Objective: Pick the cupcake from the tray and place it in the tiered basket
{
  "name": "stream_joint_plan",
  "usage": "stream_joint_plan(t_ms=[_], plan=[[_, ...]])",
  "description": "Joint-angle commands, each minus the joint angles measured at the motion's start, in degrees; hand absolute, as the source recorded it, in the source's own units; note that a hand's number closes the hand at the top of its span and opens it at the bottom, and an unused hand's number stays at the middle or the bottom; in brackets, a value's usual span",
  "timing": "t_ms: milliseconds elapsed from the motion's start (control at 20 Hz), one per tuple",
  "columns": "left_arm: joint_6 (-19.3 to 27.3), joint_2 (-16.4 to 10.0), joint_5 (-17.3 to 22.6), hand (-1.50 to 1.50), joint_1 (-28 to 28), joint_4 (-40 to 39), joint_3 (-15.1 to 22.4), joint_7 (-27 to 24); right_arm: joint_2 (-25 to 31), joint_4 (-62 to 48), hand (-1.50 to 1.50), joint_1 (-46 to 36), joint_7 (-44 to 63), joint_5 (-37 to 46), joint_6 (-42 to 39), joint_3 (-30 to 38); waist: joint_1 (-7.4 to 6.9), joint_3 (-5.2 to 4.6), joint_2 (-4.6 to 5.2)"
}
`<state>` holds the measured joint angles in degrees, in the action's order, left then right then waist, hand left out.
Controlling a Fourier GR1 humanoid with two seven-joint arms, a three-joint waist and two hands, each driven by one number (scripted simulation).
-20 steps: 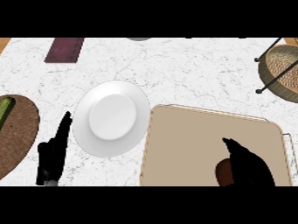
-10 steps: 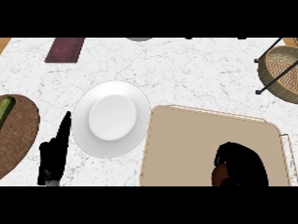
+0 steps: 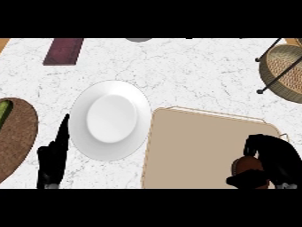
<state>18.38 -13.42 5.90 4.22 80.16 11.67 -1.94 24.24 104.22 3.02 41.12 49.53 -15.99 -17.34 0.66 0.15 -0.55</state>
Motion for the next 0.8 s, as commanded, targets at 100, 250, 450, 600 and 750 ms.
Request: stream_joint_plan(t_ms=[100,250,450,600,750], plan=[[0.8,1.1,0.2,0.0,1.9,-0.5,0.2,0.2,15.0,-5.7,1.5,0.8,-21.1,-12.7,-0.2,17.0,1.8,0.4,0.87],[0.0,-0.4,0.4,0.0,2.7,0.6,-0.4,0.2,17.9,-10.7,1.5,-0.7,-30.5,-21.7,0.4,27.6,1.76,0.38,0.57],[-0.6,-0.3,1.3,0.0,2.9,0.3,-0.9,0.9,22.2,-17.3,1.5,-4.3,-38.8,-34.5,-3.7,41.3,1.9,0.1,0.36],[1.4,0.4,-0.1,0.0,1.9,1.1,-0.3,2.3,26.6,-23.1,1.5,-6.6,-44.0,-42.0,-7.3,50.5,1.84,0.06,0.26],[-0.2,0.6,0.2,0.0,3.1,1.7,0.9,2.0,34.6,-29.2,1.5,-8.2,-51.8,-44.1,-10.5,57.5,1.02,0.01,0.35]])
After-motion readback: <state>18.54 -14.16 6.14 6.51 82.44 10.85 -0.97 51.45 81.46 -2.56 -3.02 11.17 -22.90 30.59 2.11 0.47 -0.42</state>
